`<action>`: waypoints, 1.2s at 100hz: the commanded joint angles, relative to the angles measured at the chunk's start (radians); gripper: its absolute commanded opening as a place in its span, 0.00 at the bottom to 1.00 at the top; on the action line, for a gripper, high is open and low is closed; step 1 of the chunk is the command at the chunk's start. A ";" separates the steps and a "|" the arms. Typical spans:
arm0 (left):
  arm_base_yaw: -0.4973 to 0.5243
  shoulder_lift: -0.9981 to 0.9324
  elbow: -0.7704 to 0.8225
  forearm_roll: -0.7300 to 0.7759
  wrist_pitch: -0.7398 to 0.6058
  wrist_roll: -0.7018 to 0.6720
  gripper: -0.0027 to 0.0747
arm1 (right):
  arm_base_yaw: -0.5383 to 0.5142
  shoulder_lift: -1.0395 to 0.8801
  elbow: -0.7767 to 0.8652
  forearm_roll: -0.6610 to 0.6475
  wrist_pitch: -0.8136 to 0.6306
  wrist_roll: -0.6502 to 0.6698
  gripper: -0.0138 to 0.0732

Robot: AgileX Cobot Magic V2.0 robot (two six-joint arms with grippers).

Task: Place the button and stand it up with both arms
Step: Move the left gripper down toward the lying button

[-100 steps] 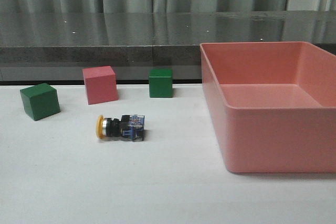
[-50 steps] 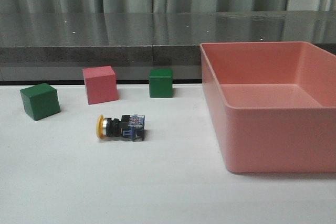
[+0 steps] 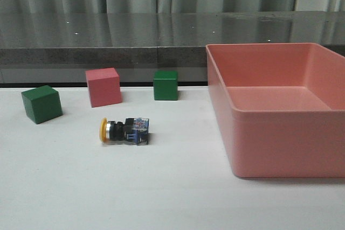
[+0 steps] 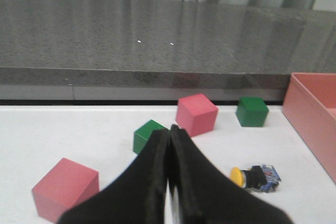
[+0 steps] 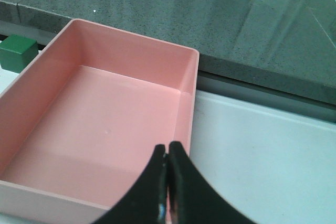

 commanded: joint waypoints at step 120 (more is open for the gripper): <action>-0.316 1.053 -0.502 -0.111 -0.161 0.682 0.88 | -0.006 0.001 -0.027 -0.001 -0.084 0.004 0.09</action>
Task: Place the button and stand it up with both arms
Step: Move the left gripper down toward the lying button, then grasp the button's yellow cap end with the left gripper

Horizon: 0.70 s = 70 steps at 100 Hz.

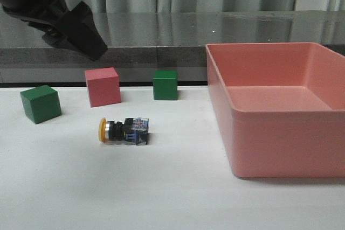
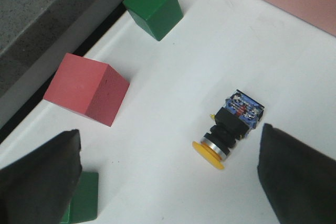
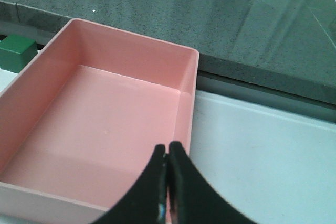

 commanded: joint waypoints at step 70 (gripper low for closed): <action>0.353 0.115 -0.036 -1.025 0.531 1.187 0.88 | -0.006 0.001 -0.027 -0.001 -0.082 0.004 0.09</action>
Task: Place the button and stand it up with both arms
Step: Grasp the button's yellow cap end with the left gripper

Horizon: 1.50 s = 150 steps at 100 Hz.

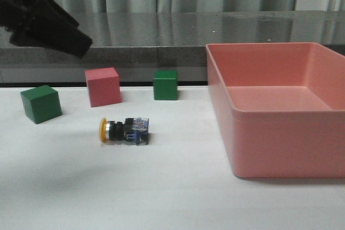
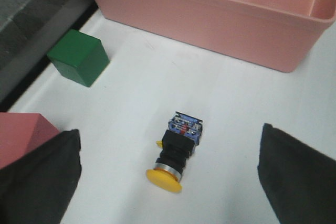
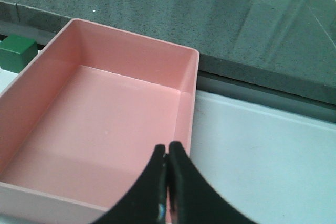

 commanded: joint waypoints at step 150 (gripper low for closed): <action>0.005 0.336 -0.031 -0.314 0.075 0.496 0.88 | -0.006 0.001 -0.027 -0.001 -0.082 0.002 0.09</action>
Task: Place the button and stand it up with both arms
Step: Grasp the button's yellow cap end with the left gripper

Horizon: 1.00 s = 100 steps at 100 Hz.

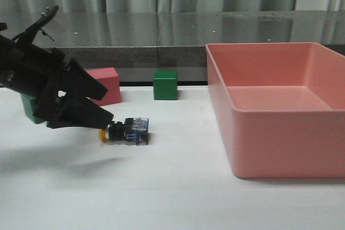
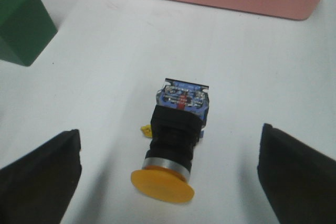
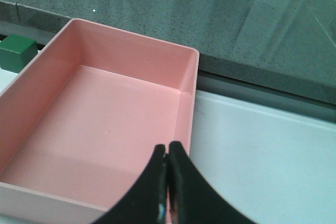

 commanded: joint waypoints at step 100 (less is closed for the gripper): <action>-0.001 0.076 -0.032 -0.146 0.057 0.155 0.88 | -0.006 0.001 -0.027 -0.001 -0.082 0.002 0.09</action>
